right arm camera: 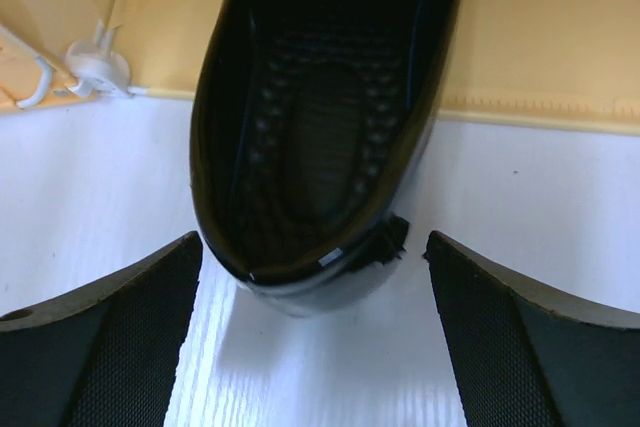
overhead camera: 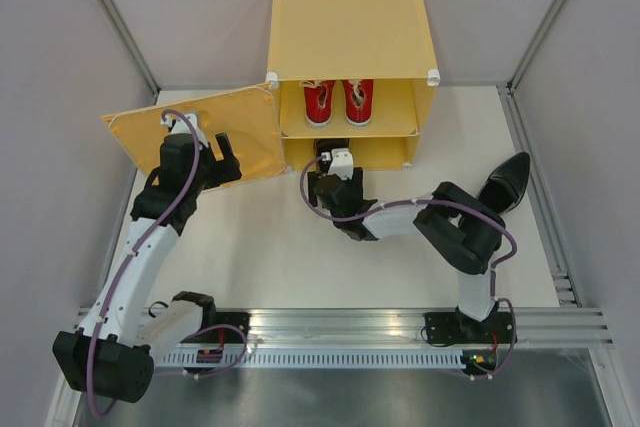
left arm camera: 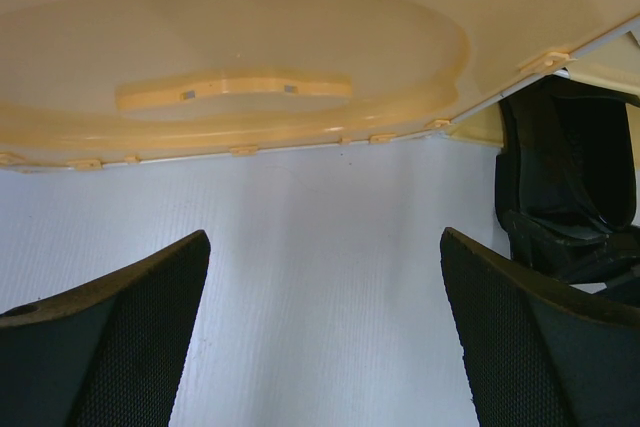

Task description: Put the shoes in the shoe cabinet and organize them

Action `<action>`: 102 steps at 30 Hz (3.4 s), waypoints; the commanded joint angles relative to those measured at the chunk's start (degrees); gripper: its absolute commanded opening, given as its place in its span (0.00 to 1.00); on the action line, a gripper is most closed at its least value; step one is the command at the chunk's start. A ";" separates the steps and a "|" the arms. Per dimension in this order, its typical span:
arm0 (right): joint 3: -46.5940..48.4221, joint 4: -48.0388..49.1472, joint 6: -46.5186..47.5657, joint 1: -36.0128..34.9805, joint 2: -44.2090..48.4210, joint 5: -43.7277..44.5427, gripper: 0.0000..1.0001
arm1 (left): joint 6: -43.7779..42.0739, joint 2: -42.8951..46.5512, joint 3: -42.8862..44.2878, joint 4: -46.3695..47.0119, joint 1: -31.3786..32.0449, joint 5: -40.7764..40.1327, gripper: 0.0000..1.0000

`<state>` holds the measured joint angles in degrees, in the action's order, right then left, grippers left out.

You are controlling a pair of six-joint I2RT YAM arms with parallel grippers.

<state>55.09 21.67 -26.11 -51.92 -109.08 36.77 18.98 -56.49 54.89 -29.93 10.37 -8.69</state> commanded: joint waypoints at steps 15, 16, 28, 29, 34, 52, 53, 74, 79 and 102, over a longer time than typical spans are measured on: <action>4.76 5.40 4.84 1.38 -2.03 3.13 0.09 | -0.61 -0.20 -0.49 0.75 -0.09 0.16 0.98; 4.68 5.31 5.19 1.65 -1.41 2.87 0.03 | -0.61 -0.20 -0.49 0.84 -0.17 0.25 0.98; 9.77 4.52 6.07 5.69 -1.13 -1.61 0.01 | -0.61 -0.29 -0.49 0.84 0.00 -0.01 0.99; 10.12 4.69 5.98 6.13 -1.49 -1.71 0.01 | -0.53 -0.29 -0.49 0.75 -0.09 0.07 0.98; 13.28 5.05 6.42 7.01 -4.91 -2.23 0.01 | -0.61 -0.20 -0.49 0.75 -0.09 0.16 0.98; 19.44 4.26 5.72 10.17 -12.03 -4.52 0.03 | -0.53 -0.46 -0.49 0.75 -0.09 0.51 0.98; 20.05 4.08 5.80 10.26 -12.38 -4.43 0.03 | -0.53 -0.46 -0.49 0.75 -0.09 0.51 0.98; 25.24 -1.37 5.10 10.96 -16.69 -3.02 0.12 | -0.44 -0.46 -0.49 0.75 -0.09 0.51 0.98; 25.95 -2.77 5.01 11.23 -16.87 -3.20 0.20 | -0.53 -0.46 -0.49 0.75 -0.09 0.51 0.98; 14.70 -6.02 1.06 9.47 -5.98 -6.98 0.98 | -0.53 -0.38 -0.58 0.75 -0.09 0.69 0.98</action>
<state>71.26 15.53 -23.90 -41.87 -119.57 29.76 18.98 -56.97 54.89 -29.93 10.37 -8.64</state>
